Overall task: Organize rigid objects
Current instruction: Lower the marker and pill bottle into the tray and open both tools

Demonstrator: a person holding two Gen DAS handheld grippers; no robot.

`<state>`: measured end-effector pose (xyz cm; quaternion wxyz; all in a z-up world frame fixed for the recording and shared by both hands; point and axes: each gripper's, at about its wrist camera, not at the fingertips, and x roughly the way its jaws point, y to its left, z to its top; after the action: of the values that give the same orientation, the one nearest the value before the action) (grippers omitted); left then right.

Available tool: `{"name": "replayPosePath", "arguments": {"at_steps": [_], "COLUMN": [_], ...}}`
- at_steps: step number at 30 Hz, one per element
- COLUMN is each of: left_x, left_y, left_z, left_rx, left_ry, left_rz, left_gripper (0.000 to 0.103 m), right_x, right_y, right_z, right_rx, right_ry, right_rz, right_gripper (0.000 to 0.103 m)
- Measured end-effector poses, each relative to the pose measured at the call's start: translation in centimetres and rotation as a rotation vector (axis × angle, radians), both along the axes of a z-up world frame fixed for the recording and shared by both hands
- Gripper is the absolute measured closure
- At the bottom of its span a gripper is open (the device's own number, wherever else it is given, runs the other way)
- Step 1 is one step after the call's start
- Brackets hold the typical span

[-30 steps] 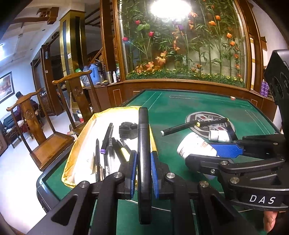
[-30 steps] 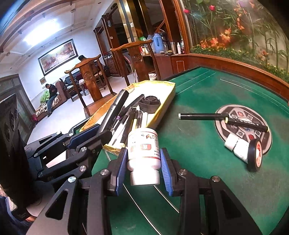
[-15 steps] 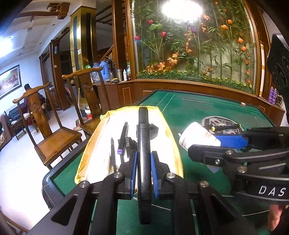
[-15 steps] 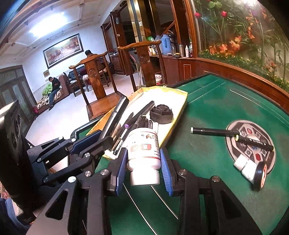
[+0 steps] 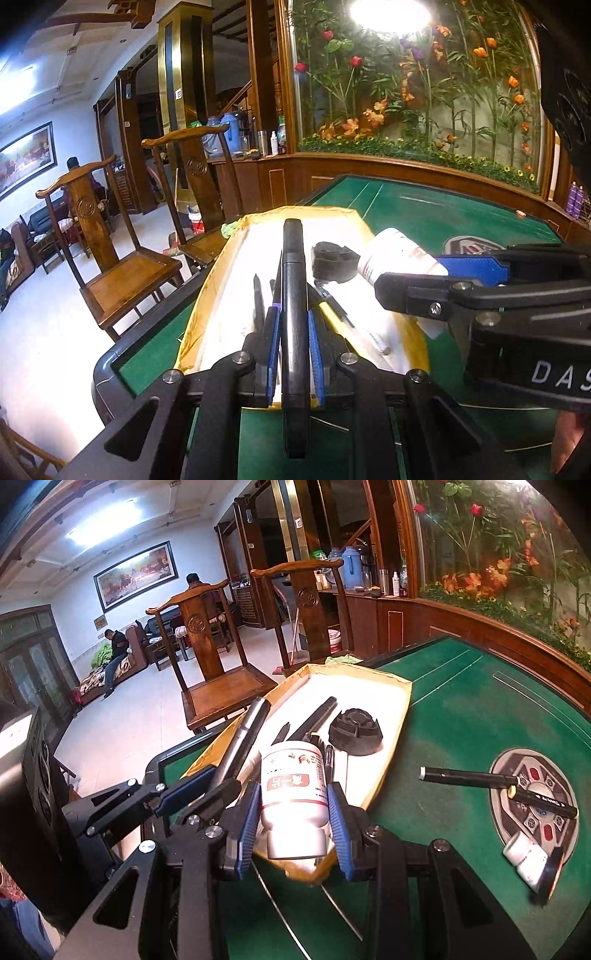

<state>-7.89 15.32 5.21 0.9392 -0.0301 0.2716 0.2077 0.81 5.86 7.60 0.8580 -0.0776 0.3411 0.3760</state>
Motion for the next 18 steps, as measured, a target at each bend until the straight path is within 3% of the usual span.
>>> {"name": "replayPosePath", "arguments": {"at_steps": [18], "left_x": [2.8], "left_y": [2.7], "left_z": [-1.8], "left_rx": [-0.027], "left_ry": [0.057], "left_rz": [0.033], "left_gripper": [0.088], "right_x": [4.0], "right_y": [3.1], "right_z": [-2.0], "right_rx": [-0.065], "right_ry": [0.063], "right_rz": [-0.044], "right_gripper": [0.068]}}
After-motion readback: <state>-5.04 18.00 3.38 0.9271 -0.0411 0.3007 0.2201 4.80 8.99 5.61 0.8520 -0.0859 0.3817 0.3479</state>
